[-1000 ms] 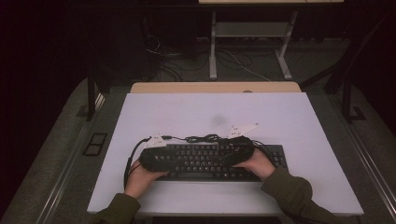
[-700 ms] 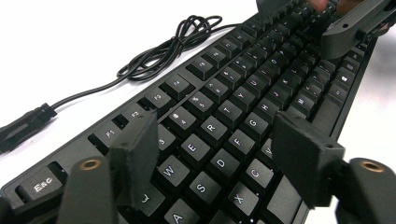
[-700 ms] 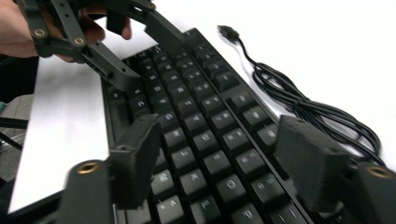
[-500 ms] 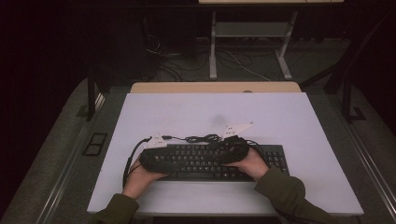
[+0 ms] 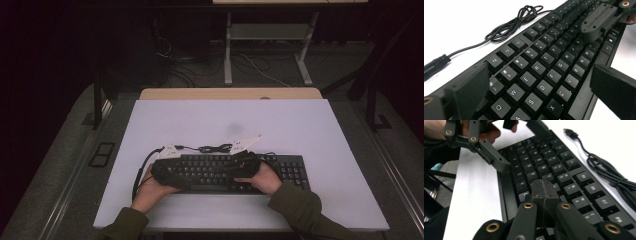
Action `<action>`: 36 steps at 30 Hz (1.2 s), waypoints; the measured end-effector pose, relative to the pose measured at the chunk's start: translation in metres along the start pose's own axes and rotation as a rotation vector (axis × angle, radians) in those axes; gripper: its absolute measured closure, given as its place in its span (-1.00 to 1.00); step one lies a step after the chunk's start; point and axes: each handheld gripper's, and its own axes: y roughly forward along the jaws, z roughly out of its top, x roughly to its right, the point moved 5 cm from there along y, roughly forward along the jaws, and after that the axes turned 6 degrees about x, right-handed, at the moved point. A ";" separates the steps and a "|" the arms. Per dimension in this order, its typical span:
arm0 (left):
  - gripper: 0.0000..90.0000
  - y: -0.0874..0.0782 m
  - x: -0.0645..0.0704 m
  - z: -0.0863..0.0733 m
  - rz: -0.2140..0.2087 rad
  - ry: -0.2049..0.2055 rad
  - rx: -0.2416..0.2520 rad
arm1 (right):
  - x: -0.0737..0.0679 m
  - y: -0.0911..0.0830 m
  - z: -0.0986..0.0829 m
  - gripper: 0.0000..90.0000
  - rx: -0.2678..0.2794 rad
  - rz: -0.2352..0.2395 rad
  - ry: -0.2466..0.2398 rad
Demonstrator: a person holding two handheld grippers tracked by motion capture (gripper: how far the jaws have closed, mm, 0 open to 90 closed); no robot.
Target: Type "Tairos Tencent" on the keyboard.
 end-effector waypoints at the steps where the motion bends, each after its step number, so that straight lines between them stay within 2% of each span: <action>1: -0.99 0.000 0.000 0.000 0.002 -0.002 -0.003 | -0.001 0.001 -0.001 0.99 -0.008 0.003 -0.002; 11: -1.00 0.001 0.000 -0.001 -0.003 -0.006 -0.004 | -0.008 0.010 -0.007 0.99 -0.064 0.023 -0.025; 22: -1.00 0.003 0.001 -0.002 -0.014 -0.001 -0.015 | -0.011 0.015 -0.011 0.99 -0.100 0.021 -0.029; 36: -1.00 0.004 0.001 -0.003 -0.019 -0.003 -0.017 | -0.010 0.017 -0.013 0.99 -0.118 0.017 -0.043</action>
